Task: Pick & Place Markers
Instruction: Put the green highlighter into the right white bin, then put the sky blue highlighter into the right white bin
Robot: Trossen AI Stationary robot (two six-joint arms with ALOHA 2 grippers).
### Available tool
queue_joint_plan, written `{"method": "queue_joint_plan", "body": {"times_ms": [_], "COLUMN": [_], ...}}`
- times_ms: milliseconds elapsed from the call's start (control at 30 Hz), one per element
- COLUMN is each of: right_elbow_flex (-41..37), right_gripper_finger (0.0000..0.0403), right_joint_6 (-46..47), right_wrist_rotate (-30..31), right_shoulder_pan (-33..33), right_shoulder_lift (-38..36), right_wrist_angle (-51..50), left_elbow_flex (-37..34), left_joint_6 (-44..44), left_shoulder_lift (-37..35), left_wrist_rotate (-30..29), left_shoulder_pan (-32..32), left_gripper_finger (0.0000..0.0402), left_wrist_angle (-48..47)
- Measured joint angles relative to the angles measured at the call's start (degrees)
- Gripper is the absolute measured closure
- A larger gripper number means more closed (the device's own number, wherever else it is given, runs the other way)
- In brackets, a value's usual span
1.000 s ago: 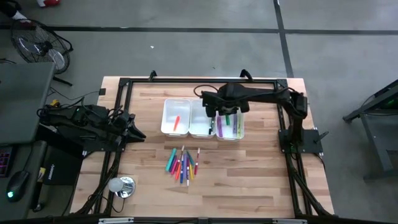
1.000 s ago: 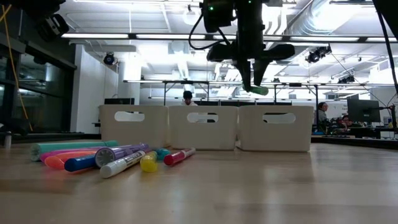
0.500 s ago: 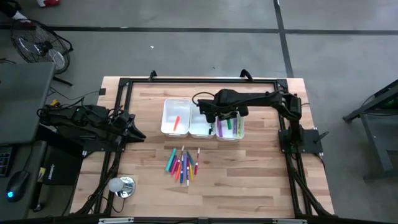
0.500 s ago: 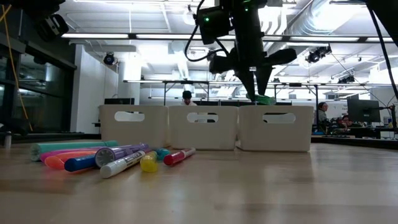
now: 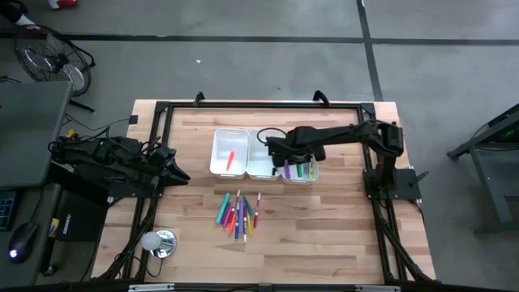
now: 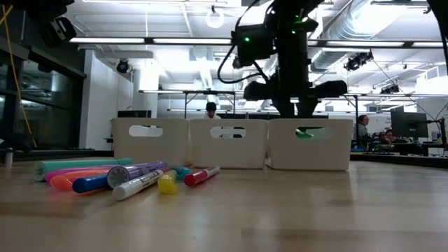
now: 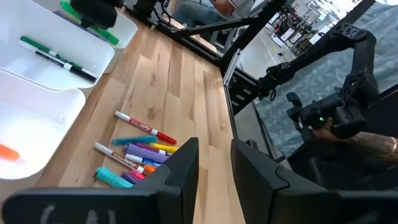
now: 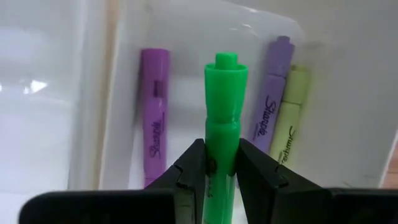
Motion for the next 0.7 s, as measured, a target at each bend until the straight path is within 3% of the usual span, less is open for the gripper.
{"method": "queue_joint_plan", "body": {"times_ms": [300,700], "right_elbow_flex": [-6.4,-6.4], "right_gripper_finger": [0.0295,0.0229], "right_joint_6": [1.6,-5.8], "right_wrist_rotate": [-0.5,0.9], "right_shoulder_pan": [0.0,-0.6], "right_shoulder_lift": [-3.4,-8.5], "right_wrist_angle": [5.9,7.7], "left_elbow_flex": [0.0,0.0], "left_joint_6": [-0.5,-0.7], "left_shoulder_lift": [0.0,0.0], "left_wrist_rotate": [-0.7,-1.3], "left_shoulder_pan": [0.0,0.0], "left_gripper_finger": [0.0309,0.0309], "left_wrist_angle": [0.1,-1.6]}}
